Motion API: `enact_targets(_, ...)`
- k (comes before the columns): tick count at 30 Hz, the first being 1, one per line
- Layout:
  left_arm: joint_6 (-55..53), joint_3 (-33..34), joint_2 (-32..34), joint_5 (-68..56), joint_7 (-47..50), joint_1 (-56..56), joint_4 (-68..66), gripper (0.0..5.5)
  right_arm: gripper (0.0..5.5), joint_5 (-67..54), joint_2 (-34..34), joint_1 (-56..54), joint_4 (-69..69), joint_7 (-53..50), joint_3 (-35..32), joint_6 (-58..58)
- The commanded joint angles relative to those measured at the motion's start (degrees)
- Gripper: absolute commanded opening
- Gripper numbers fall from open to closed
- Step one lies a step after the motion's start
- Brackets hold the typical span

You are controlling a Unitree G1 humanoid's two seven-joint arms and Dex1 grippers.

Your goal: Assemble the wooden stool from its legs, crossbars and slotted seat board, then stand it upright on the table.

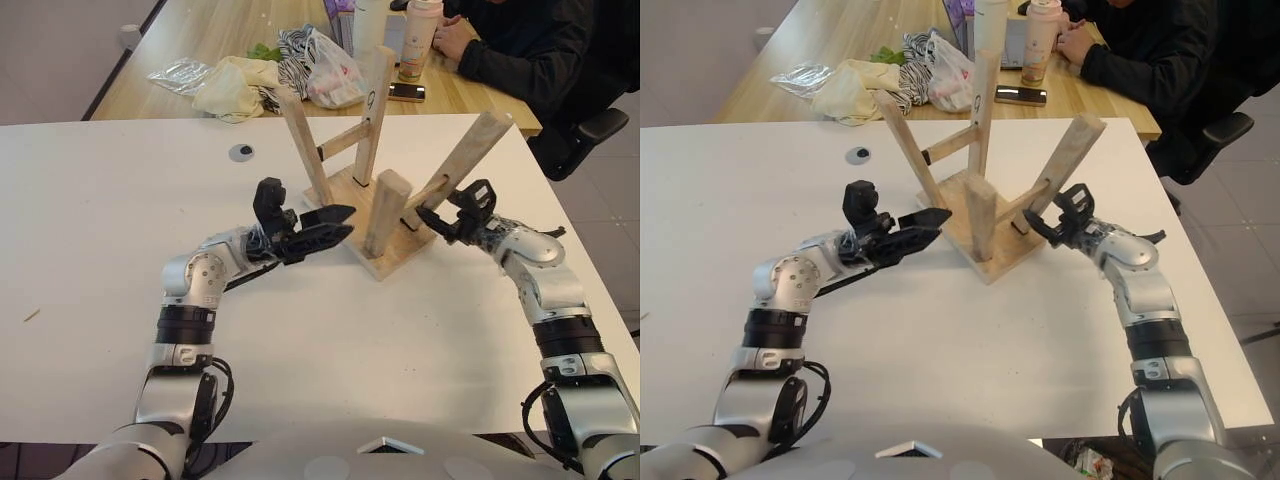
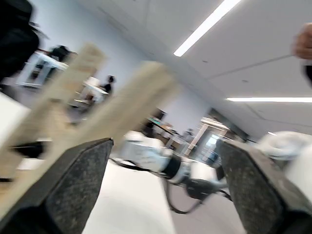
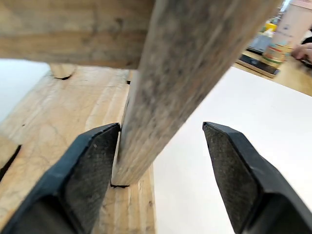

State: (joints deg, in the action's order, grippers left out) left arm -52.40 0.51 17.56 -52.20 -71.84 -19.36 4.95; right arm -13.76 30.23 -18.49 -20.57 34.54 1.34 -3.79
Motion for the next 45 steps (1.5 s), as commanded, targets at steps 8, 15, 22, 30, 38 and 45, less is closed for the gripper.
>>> enact_targets(8,34.6,0.3,2.4,30.7,26.7,-23.3,-50.3,3.92,3.12,-3.3,6.2,12.6,11.1,8.7,-6.5,-3.5)
enact_targets(15,50.8,2.4,0.0,39.8,44.4,-36.9,-74.6,3.92,3.12,0.4,1.3,7.0,10.6,9.5,-0.4,-4.5)
enact_targets(22,47.5,11.0,-3.3,29.7,10.6,-39.7,-72.7,3.92,3.12,1.5,3.3,6.2,6.9,11.8,-0.4,-3.0)
enact_targets(30,27.5,3.1,3.0,27.4,-16.9,-25.9,-50.1,3.92,3.12,1.2,7.6,7.2,2.2,14.1,-5.5,-1.1)
enact_targets(38,38.2,2.8,9.0,34.4,-6.5,-16.8,-47.7,3.92,3.12,-0.1,12.8,11.9,3.7,21.2,-7.3,-2.2)
enact_targets(45,46.4,-3.6,4.7,37.9,-5.6,-10.6,-40.4,3.92,3.12,-6.0,14.5,17.9,17.4,29.7,-6.5,-10.3)
